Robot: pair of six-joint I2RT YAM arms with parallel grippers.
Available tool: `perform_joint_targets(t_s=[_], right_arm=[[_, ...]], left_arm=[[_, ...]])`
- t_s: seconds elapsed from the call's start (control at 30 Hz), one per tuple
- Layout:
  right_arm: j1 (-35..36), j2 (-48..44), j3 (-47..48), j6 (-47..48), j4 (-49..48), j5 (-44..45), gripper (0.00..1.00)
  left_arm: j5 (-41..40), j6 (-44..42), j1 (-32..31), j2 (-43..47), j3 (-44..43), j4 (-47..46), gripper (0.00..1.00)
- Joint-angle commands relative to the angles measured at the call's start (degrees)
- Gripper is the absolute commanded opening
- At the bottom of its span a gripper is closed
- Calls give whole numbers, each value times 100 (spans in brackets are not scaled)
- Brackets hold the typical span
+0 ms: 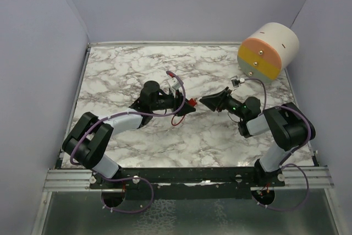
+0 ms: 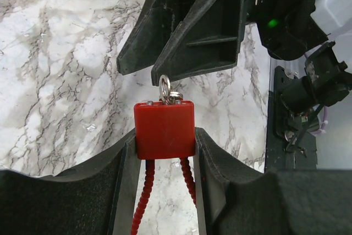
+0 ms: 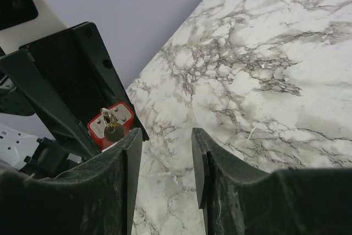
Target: Unlock with the key
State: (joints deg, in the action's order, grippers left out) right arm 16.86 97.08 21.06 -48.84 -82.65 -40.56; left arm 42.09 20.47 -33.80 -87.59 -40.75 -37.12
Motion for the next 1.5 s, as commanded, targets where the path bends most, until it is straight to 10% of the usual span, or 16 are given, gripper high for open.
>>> perform_joint_targets(t_s=[0.0, 1.47], right_arm=[[-16, -39, 197, -54, -1904, -302, 41], [-34, -341, 1001, -725, -1916, -989, 34]], left_arm=[[352, 102, 32, 161, -134, -162, 0], [777, 459, 182, -143, -537, -157, 0]])
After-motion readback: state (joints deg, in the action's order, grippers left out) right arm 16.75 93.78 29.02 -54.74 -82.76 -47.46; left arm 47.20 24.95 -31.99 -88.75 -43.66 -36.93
